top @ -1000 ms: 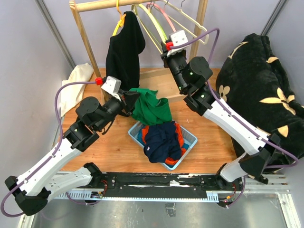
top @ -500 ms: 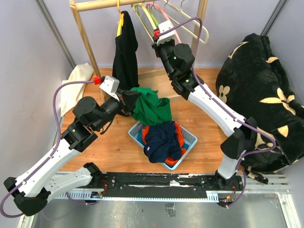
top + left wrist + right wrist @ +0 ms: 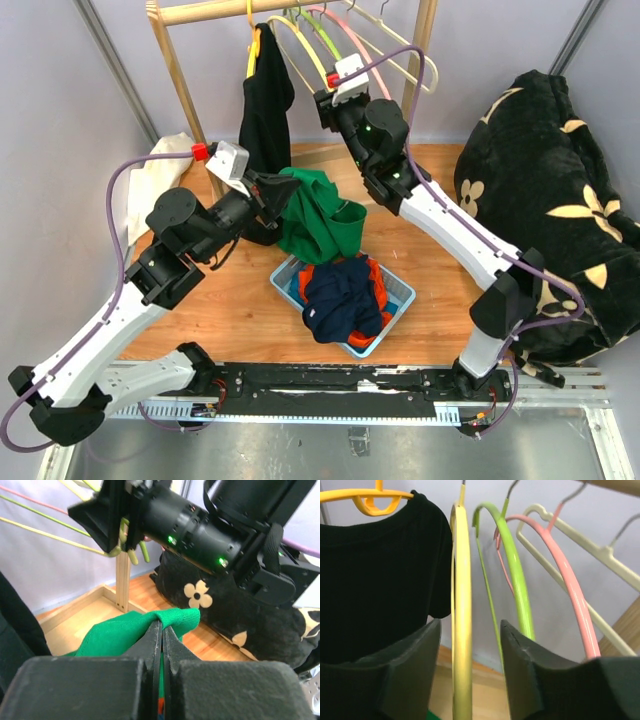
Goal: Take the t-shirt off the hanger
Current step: Place the hanger on the clothesline, then place the T-shirt in the bin.
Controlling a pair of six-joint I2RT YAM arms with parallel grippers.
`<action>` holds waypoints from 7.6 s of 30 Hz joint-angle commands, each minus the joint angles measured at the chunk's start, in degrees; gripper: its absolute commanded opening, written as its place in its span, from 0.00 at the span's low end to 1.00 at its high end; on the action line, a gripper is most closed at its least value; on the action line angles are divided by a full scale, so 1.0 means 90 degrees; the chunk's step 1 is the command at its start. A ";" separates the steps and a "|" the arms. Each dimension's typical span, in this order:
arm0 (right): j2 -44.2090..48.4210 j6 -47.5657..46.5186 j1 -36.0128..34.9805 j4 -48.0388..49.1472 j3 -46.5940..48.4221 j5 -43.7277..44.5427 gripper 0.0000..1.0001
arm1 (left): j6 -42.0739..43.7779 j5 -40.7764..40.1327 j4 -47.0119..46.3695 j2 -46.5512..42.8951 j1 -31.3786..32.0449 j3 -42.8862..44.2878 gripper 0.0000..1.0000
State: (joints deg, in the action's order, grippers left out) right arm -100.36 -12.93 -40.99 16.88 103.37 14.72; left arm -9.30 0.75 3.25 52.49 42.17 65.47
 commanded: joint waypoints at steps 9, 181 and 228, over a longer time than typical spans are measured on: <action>0.3078 0.0002 0.0100 -0.0315 -0.1897 0.0009 0.72 | 0.0131 0.0357 -0.0124 0.1037 0.0008 0.1898 0.00; 0.4481 0.0597 -0.4371 -0.2849 -0.3713 0.4116 0.01 | -0.0750 -0.1850 0.1358 -0.1799 0.0129 -0.0673 0.82; 0.2407 0.2576 -0.2517 -0.3254 -0.5335 0.0734 0.54 | -0.0617 -0.1919 0.0982 -0.1672 0.0129 -0.0930 0.81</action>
State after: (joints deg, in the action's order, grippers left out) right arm -83.29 9.26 -64.71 -3.81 55.57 19.94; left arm -15.49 -15.86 14.24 37.41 43.20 57.60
